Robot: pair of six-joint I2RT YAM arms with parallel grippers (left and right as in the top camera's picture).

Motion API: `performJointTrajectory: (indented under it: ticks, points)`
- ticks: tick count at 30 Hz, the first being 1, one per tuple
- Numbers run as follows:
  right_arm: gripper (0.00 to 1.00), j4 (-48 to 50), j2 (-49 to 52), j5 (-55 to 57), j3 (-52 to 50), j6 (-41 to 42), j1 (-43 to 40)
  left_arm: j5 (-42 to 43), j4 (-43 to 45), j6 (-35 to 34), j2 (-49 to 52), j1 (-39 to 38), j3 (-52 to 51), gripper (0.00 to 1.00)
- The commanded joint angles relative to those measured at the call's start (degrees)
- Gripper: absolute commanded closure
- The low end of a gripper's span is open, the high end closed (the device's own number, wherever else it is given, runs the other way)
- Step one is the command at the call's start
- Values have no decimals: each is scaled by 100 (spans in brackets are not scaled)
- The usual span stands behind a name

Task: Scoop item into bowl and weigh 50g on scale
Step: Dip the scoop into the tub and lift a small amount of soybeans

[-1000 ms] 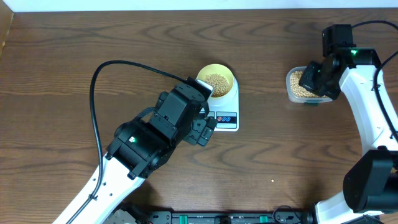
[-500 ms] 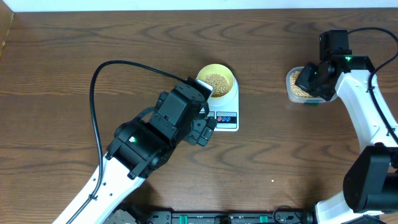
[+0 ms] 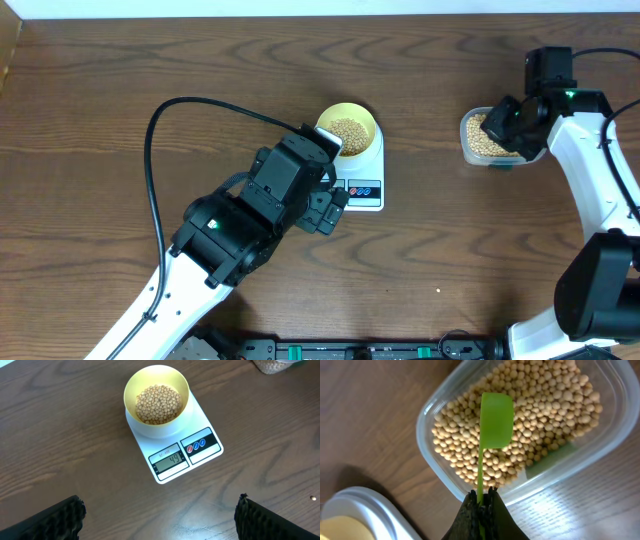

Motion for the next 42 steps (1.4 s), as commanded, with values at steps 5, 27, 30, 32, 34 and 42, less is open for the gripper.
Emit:
performJointTrajectory:
  ticks: [5,27,30,32,34,42]
  points:
    - [99,109,-2,-527,-31,140,-70,-52,-20,-44,-31,28,37,2]
    - [99,-72,-2,-953,-35,133,-358,-52,-20,-44,-31,28,37,2]
    - [99,-55,-2,-1091,-37,-11,-503,-52,-20,-44,-31,28,37,2]
    - [99,28,-2,-1403,-37,-269,-621,-52,-20,-44,-31,28,37,2]
    - [99,105,-2,-1681,-37,-446,-717,-52,-20,-42,-31,28,37,2]
    - [99,269,-2,-2907,-44,-1263,-1187,-52,-20,-44,-31,28,37,2]
